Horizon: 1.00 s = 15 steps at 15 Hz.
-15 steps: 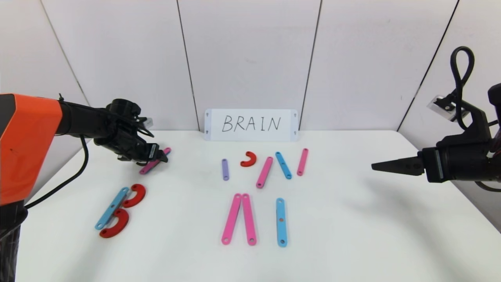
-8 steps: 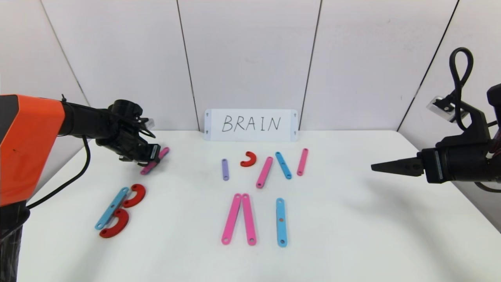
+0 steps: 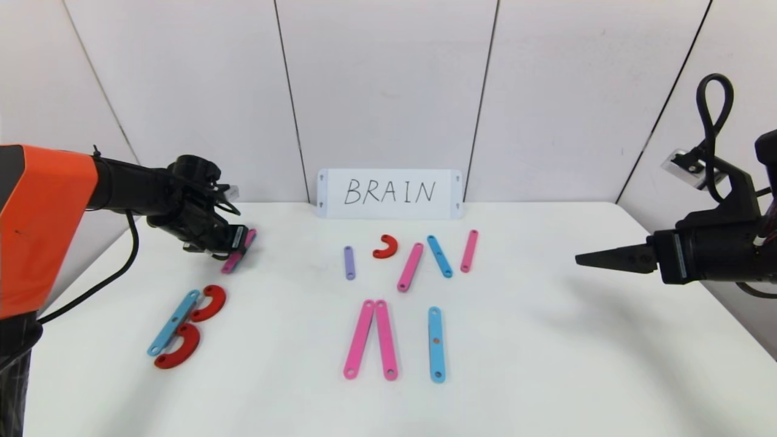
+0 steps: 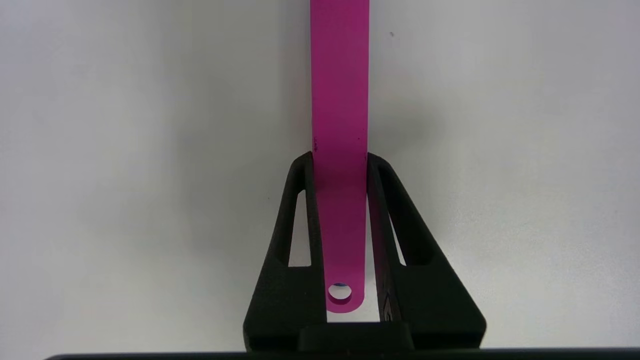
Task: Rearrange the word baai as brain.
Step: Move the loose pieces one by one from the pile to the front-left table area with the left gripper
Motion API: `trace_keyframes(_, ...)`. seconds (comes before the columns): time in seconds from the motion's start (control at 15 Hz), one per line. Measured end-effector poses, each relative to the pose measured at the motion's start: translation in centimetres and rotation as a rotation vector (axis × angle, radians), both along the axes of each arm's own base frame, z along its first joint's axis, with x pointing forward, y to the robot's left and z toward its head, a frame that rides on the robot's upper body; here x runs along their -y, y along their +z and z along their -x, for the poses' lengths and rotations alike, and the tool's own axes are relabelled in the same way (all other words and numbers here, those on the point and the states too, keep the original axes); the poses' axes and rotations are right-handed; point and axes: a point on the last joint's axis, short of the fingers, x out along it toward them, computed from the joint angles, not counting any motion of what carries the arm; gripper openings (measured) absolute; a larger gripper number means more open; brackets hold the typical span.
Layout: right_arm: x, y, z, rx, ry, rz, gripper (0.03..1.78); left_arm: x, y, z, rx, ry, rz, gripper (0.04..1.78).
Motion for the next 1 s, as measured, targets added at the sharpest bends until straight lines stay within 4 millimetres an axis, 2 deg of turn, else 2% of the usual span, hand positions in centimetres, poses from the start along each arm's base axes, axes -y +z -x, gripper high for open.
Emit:
trace_keyframes(0.33, -0.1, 0.0, 0.0, -0.001, 0.003, 0.001, 1.73, 1.2, 2.3, 2.6, 0.005, 0.005, 0.019, 0.3)
trace_keyframes(0.67, -0.2, -0.1, -0.1, -0.005, 0.006, 0.004, 1.73, 3.4, 5.1, 7.8, -0.057, 0.049, -0.016, 0.3)
trace_keyframes(1.0, -0.2, -0.2, -0.1, -0.006, 0.005, 0.005, 1.73, 5.5, 5.4, 11.2, -0.114, 0.115, -0.008, 0.3)
